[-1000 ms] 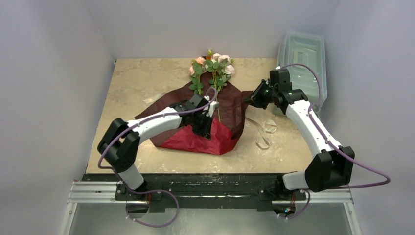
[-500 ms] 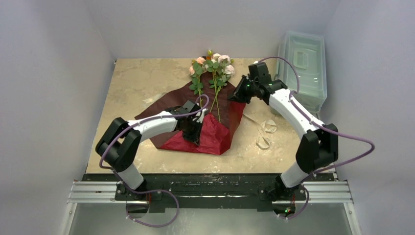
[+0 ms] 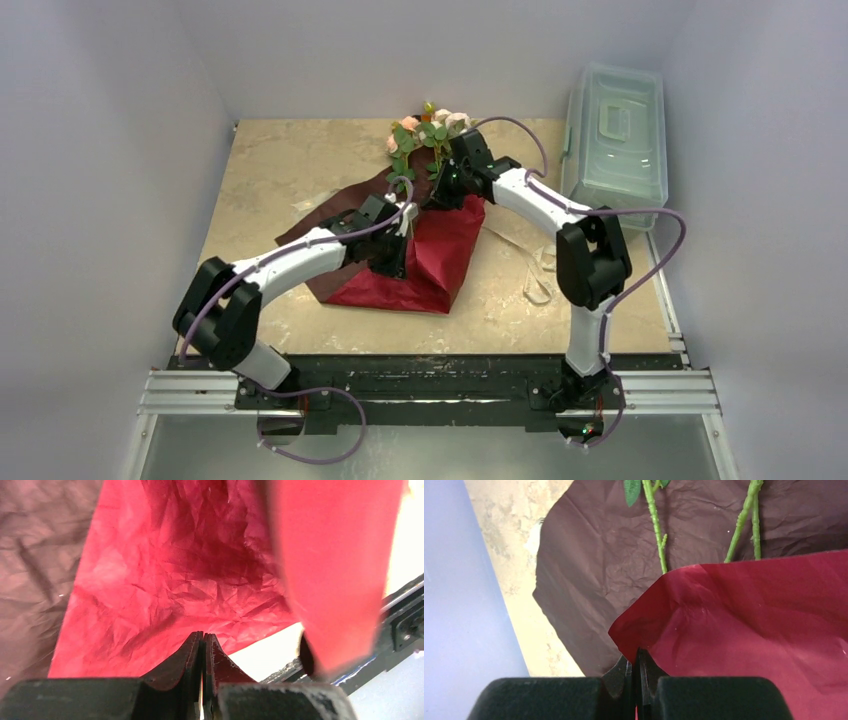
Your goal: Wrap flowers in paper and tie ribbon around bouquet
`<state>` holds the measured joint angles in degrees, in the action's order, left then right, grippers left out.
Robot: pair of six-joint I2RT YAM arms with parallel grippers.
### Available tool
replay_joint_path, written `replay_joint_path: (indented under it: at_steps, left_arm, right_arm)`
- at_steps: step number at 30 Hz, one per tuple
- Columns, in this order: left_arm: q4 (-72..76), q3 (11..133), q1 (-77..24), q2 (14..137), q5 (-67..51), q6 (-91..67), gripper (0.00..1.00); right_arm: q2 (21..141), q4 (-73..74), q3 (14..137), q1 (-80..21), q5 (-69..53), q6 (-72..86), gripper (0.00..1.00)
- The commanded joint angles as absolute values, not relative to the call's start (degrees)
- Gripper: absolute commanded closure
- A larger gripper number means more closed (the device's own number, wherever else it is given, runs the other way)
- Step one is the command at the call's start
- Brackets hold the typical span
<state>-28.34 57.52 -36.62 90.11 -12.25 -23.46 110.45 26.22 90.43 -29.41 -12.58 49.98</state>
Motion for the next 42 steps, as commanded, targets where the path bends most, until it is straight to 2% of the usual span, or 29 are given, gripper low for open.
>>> replay_joint_path:
  at_steps: [1, 5, 9, 19, 24, 34, 39, 42]
  left_arm:
    - [-26.72, 58.10, -35.73, 81.69, -6.98, -26.82, 0.95]
    - [-26.27, 58.83, -35.72, 76.94, -3.68, -26.22, 0.92]
    - [-22.99, 60.37, -35.73, 76.58, -7.82, -22.65, 0.91]
    - [-15.30, 64.10, -35.84, 85.98, -18.03, -19.10, 0.90]
    - [-13.52, 66.08, -35.78, 92.25, -19.50, -18.88, 0.92]
    - [-7.61, 58.87, -35.78, 95.45, -21.79, -19.45, 0.94]
    - [-4.32, 54.81, -35.79, 95.91, -22.88, -20.81, 0.96]
    - [-3.48, 52.79, -35.83, 95.63, -22.23, -20.87, 0.97]
  right_arm:
    - [113.24, 23.18, 94.91, -29.55, -11.43, 51.05, 1.00]
    - [117.36, 22.40, 98.37, -30.23, -11.08, 51.27, 1.00]
    - [120.50, 20.66, 99.89, -30.42, -11.61, 51.88, 1.00]
    - [125.78, 16.85, 101.66, -31.30, -13.52, 52.87, 1.00]
    - [126.31, 17.04, 101.05, -31.62, -13.93, 52.10, 1.00]
    - [127.07, 16.77, 100.06, -33.78, -16.24, 49.42, 1.00]
    - [126.88, 17.63, 100.44, -33.87, -16.31, 48.69, 0.90]
    - [126.94, 18.69, 102.91, -33.74, -17.05, 46.46, 0.68]
